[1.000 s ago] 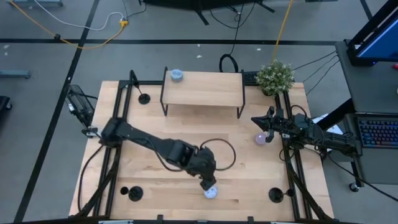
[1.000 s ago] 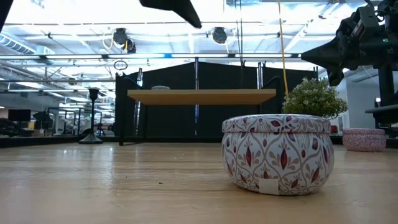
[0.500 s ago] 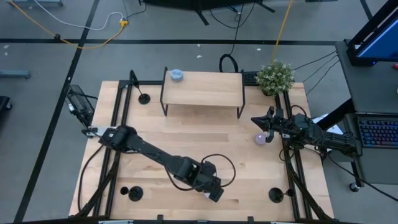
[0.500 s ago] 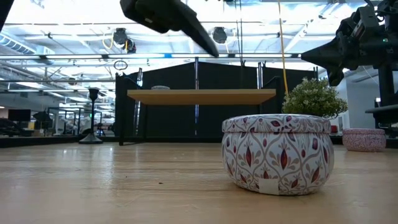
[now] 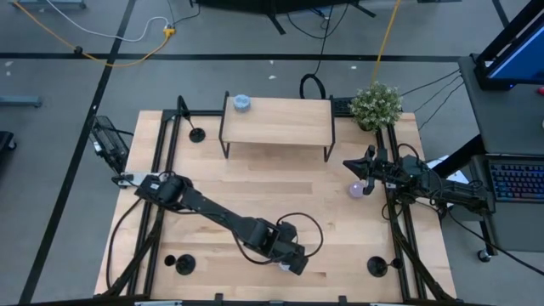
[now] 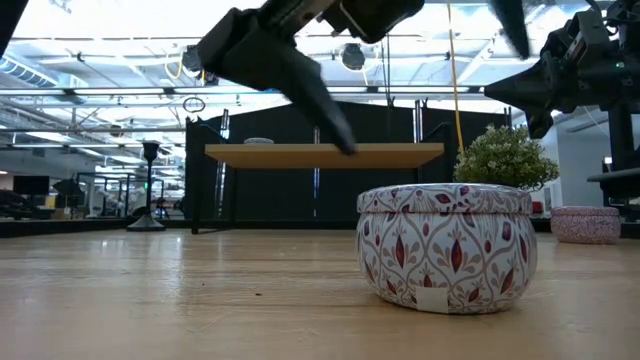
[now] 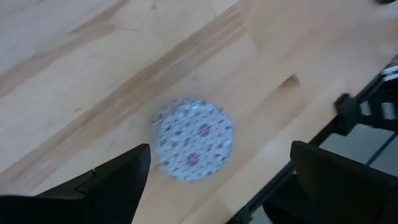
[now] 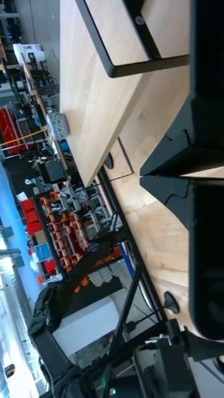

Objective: Pick & Place candle stick holders
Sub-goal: Put the bottom white scented candle on the shelf

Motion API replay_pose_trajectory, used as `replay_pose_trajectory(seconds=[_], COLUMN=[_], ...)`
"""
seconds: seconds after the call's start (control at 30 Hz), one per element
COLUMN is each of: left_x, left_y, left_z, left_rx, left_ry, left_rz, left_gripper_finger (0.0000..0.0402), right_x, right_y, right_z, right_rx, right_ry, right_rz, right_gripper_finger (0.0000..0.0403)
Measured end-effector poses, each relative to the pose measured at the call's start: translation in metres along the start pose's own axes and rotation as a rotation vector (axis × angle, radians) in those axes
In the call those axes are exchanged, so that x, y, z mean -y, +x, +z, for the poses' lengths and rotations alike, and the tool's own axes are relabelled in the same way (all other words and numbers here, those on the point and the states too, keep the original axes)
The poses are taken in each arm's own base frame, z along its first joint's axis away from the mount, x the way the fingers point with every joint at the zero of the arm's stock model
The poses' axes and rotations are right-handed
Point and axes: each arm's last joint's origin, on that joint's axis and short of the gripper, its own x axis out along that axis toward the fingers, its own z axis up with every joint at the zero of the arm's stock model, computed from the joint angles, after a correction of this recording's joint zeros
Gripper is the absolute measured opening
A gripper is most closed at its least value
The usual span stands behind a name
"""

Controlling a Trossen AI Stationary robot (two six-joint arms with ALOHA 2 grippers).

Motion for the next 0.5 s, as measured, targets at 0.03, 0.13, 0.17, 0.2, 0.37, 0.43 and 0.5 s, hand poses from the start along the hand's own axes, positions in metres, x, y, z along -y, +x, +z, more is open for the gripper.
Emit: replay_pose_trajectory(seconds=[0.03,0.13,0.17,0.2,0.37,0.43,0.5], left_x=[0.0,-0.003,-0.003,-0.003,-0.004,-0.004,-0.004], left_y=[0.002,0.01,0.011,0.012,0.011,0.011,0.011], left_z=[0.0,-0.001,-0.001,-0.001,-0.001,0.0,0.0], left_rx=[0.0,-0.009,-0.008,-0.008,0.005,0.016,0.016], left_ry=[-0.001,0.002,0.001,0.001,0.012,0.018,0.019], left_rz=[0.0,0.023,0.021,0.028,0.034,0.035,0.034], left_gripper_finger=[0.0391,0.0391,0.0391,0.039,0.039,0.0391,0.0391], right_x=[0.0,0.0,0.0,0.0,0.0,0.0,0.0], right_y=[0.0,0.0,0.0,0.0,0.0,0.0,0.0], right_z=[0.0,0.0,0.0,0.0,0.0,0.0,0.0], right_rx=[0.001,0.001,0.001,0.001,0.001,0.0,0.001], right_ry=[0.0,0.0,0.0,0.0,0.0,0.0,0.0], right_rz=[-0.001,-0.002,-0.002,-0.002,-0.002,-0.002,-0.002], right_gripper_finger=[0.0,0.0,0.0,0.0,0.0,0.0,0.0])
